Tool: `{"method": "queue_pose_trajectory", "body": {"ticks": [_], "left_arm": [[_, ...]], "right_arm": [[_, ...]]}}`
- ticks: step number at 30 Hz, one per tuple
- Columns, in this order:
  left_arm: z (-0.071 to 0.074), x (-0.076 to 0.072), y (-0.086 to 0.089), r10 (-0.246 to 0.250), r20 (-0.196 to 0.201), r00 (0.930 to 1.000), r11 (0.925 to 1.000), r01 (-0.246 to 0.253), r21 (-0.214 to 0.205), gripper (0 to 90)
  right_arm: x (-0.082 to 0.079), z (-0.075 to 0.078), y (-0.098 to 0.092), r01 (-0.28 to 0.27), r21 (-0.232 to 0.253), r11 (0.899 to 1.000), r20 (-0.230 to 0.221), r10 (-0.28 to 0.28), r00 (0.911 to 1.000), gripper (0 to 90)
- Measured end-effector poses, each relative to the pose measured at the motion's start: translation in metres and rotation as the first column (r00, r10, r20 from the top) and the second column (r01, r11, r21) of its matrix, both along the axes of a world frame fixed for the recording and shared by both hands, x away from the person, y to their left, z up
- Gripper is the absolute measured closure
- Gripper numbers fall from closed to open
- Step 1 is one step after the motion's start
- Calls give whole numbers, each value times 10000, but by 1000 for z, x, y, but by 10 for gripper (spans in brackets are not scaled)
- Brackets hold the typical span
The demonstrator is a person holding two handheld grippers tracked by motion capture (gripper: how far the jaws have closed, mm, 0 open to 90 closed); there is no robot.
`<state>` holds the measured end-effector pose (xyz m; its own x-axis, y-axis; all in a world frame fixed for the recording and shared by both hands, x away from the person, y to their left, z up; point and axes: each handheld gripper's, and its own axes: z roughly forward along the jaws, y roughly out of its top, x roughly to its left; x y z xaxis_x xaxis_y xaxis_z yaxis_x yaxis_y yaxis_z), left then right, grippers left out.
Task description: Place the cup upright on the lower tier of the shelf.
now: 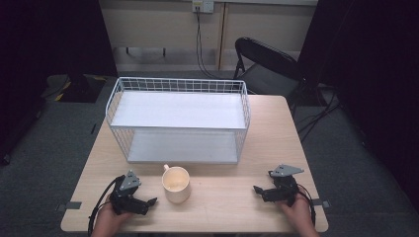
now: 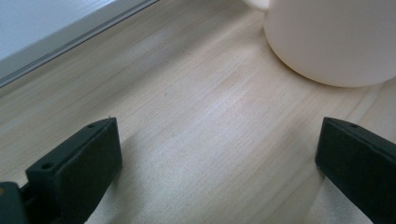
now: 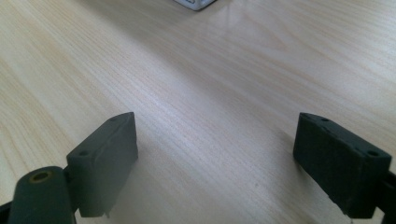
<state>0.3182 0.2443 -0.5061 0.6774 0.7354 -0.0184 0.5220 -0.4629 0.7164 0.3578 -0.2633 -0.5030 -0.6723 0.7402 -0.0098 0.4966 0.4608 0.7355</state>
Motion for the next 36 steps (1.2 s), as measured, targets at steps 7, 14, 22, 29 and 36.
{"method": "queue_pose_trajectory", "body": {"ticks": [7, 14, 22, 29, 36], "left_arm": [[5, -3, 9, 31, -11, 10000, 10000, -31, -26, 169], [14, -5, 10, -61, -38, 10000, 9999, 61, 102, 164], [33, -12, 2, -172, 555, 9983, 9999, 172, 11, 164], [47, -16, -3, -271, 826, 9962, 9996, 280, -99, 165], [57, -19, -7, -219, 984, 9949, 9988, 262, -424, 165]], "right_arm": [[0, 0, 0, -4, -1, 10000, 3, 4, 10000, 131], [1, 0, 0, -29, 13, 10000, -1, 29, 10000, 130], [1, 0, 0, -42, 17, 10000, 2, 42, 10000, 130], [1, 0, 0, -48, 17, 10000, 1, 48, 10000, 130], [1, 0, 0, -48, 17, 10000, 0, 48, 10000, 130]]}}
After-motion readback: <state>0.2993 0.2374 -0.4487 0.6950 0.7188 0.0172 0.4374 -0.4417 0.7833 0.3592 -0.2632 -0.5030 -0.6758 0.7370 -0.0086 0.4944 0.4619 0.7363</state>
